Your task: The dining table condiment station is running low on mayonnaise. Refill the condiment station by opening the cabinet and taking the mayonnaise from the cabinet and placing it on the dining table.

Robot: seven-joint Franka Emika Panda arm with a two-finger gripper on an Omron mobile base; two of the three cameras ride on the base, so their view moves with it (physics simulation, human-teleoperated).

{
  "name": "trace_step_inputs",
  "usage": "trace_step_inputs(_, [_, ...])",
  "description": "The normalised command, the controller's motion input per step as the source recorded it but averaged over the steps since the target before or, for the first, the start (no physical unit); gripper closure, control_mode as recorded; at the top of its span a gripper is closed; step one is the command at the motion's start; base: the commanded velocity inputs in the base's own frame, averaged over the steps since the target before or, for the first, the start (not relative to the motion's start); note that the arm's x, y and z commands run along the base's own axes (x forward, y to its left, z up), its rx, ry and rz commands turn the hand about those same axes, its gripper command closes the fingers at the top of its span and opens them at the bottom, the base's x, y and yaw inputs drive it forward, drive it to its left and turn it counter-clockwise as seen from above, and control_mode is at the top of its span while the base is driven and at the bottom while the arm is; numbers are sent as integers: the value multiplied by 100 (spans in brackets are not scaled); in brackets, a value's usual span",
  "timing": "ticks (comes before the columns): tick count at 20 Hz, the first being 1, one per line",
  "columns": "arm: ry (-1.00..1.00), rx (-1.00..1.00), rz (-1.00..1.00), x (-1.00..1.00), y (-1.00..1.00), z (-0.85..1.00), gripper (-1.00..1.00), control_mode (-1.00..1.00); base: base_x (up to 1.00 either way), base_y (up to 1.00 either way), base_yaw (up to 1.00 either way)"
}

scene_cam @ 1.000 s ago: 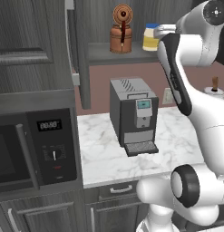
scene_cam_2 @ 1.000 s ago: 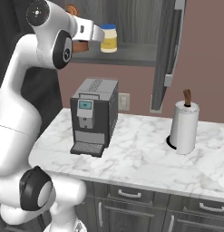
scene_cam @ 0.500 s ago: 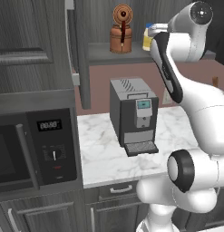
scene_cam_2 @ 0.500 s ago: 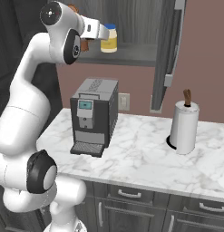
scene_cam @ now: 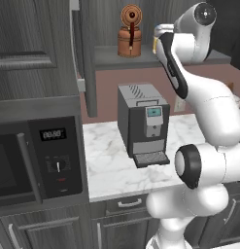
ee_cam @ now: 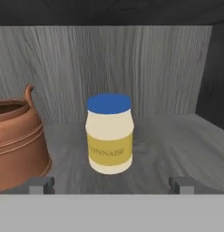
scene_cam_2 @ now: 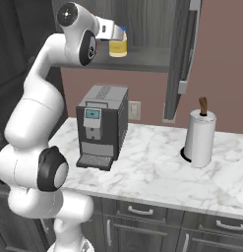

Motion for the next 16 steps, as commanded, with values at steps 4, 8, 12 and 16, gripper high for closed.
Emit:
trace_step_inputs(4, [0,0,0,41,-14,0,-100,-100,0,0,0])
trace_step_inputs(8, [0,0,0,41,-2,0,-100,-100,0,0,0])
trace_step_inputs(12, [0,0,0,41,0,0,-100,-100,0,0,0])
trace_step_inputs(16, [0,0,0,32,0,0,-100,-100,0,0,0])
